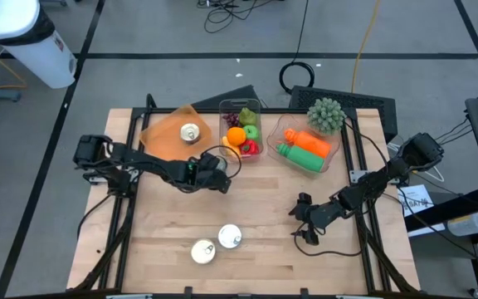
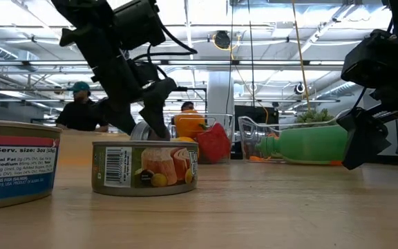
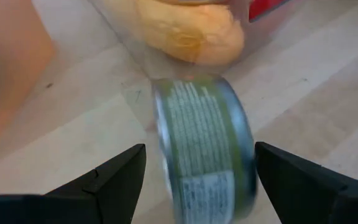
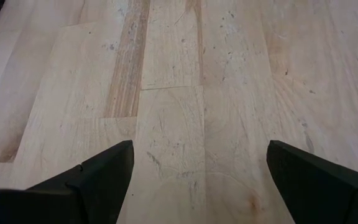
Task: Pick & Place Food Item
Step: Put the top green tuna can into the orange bin
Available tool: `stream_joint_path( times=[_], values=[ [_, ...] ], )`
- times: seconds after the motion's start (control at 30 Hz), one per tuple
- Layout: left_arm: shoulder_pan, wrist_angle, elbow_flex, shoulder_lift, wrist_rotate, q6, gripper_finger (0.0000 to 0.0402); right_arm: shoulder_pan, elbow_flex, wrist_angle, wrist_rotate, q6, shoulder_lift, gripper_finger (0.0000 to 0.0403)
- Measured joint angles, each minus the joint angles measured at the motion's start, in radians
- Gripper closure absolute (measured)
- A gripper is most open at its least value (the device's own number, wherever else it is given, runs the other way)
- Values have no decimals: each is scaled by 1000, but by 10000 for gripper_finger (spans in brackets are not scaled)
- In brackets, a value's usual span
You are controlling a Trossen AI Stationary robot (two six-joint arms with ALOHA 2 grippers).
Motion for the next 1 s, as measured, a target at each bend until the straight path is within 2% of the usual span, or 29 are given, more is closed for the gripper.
stream_joint_path(
  times=[0.13, 0.33, 0.4, 0.5, 0.63, 0.8, 0.9, 1.0],
  values=[
    [16, -6, 1, -3, 95, 29, 120, 0, 0, -3, 0, 0, 0, 55],
    [19, -3, 1, -27, 184, 109, 249, 0, 0, -4, 0, -1, 0, 55],
    [17, -31, 6, -61, 188, 141, 248, 0, 0, -3, 0, -1, 0, 55],
    [9, -156, 52, -137, 178, 183, 248, 0, 0, -4, 0, -2, 0, 55],
    [-17, -467, 153, -230, 52, 183, 248, 0, 0, -5, 0, -3, 0, 55],
    [-40, -889, 262, -272, -132, 61, 248, -10, 0, -7, 2, -3, 0, 55],
    [-29, -1094, 251, -269, -183, -50, 248, -20, 0, -13, 1, -9, 0, 55],
    [0, -1180, 190, -266, -205, -139, 248, -26, 0, -13, 1, -22, 0, 55]
  ],
)
